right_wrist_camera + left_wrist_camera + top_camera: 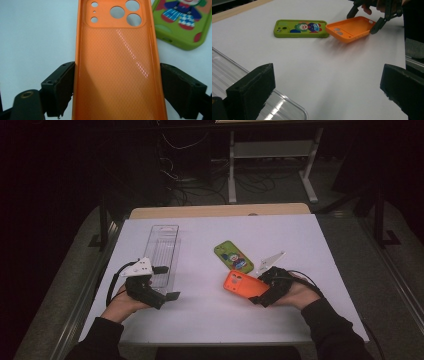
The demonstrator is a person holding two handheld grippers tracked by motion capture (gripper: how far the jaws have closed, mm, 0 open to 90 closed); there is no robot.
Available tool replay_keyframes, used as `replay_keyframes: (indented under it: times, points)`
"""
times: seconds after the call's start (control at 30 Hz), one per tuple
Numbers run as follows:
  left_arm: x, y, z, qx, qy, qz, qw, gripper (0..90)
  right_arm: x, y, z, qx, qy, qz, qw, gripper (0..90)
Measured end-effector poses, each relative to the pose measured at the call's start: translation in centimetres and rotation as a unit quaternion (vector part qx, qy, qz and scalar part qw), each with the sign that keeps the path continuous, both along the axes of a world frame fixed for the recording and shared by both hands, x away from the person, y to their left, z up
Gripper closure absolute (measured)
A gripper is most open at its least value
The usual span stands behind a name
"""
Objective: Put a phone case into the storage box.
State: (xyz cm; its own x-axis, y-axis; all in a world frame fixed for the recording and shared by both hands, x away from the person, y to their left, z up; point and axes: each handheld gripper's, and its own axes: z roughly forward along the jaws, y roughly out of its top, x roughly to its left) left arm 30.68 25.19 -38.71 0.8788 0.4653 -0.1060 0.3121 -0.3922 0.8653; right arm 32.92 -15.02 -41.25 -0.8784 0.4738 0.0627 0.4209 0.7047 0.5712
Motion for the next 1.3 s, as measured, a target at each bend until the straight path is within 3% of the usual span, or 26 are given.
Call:
replay_keyframes:
  times: [0.3, 0.33, 0.5, 0.73, 0.9, 1.23, 1.3]
  points:
    - [0.4, 0.0, 0.4, -0.003, 0.001, 0.0, 1.0, 0.0, 1.2, -0.7, 1.2, 0.003, -0.006, 0.006, 1.0, 15.3]
    - [0.5, 0.1, 0.5, 0.003, -0.008, -0.005, 0.9999, 0.0, 1.4, -0.8, 1.3, 0.0, -0.012, 0.009, 0.9999, 15.3]
    - [1.1, -0.3, 1.0, 0.007, -0.008, -0.013, 0.9998, 0.0, 1.8, -1.1, 2.1, 0.007, -0.009, 0.01, 0.9999, 15.3]
    - [2.1, -1.4, 2.1, 0.016, -0.01, -0.03, 0.9994, 0.0, 3.0, -1.4, 3.2, 0.012, -0.015, 0.026, 0.9995, 15.3]
    - [2.8, -2.1, 2.9, 0.007, -0.01, -0.039, 0.9992, 0.0, 3.8, -1.4, 4.0, 0.017, -0.022, 0.036, 0.999, 15.3]
    - [4.2, -5.0, 4.8, 0.001, -0.03, -0.069, 0.9971, 0.0, 5.0, -0.8, 5.2, 0.026, -0.022, 0.054, 0.998, 15.2]
    - [4.6, -5.7, 5.0, 0.008, -0.032, -0.075, 0.9966, 0.0, 5.1, -0.4, 5.4, 0.017, -0.021, 0.052, 0.9983, 15.2]
